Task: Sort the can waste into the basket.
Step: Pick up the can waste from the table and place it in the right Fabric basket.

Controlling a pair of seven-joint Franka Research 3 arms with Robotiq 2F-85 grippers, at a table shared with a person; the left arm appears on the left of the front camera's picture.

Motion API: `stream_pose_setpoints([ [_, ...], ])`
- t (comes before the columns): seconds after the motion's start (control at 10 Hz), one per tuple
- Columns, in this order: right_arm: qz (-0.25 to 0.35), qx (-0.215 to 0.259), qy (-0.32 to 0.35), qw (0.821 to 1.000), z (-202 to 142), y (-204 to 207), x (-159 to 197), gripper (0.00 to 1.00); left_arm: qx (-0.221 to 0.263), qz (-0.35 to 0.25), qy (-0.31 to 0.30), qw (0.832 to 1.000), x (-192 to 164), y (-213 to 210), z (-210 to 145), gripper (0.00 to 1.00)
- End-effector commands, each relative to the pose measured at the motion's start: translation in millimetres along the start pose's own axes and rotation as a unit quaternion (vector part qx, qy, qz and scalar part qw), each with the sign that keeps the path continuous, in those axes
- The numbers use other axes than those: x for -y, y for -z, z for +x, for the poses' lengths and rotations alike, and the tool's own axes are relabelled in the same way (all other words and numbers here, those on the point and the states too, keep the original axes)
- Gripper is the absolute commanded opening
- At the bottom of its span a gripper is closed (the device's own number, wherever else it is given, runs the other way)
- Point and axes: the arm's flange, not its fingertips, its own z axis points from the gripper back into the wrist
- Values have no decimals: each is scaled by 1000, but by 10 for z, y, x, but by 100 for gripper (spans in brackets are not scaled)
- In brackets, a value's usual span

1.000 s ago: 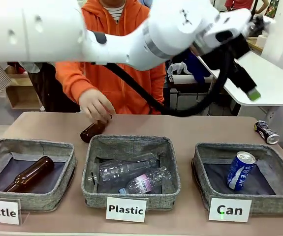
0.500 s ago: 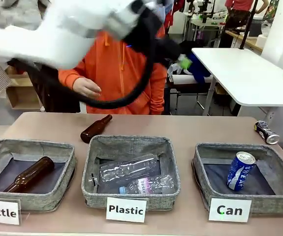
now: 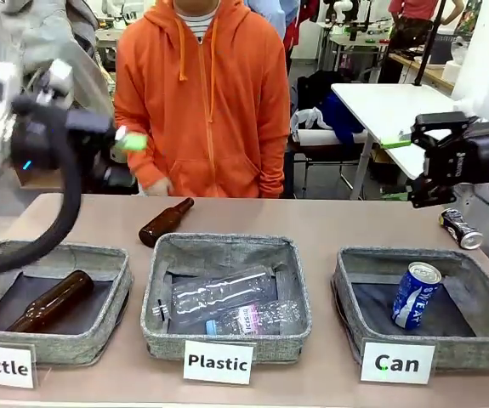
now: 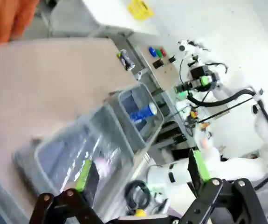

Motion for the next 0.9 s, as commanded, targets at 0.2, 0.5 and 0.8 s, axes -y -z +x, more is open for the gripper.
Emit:
stream_pose_setpoints([
  [0.2,-18,-25,78,996,130,-299,59,100,42,-58,-98,993,-987,-572,-1089,100],
  [0.5,-5,-7,62,998,112,-110,140,100,-10,-39,-99,994,-965,-444,-568,100],
  [0.8,-5,-7,62,998,112,-110,140,100,-10,-39,-99,994,-965,-444,-568,100],
])
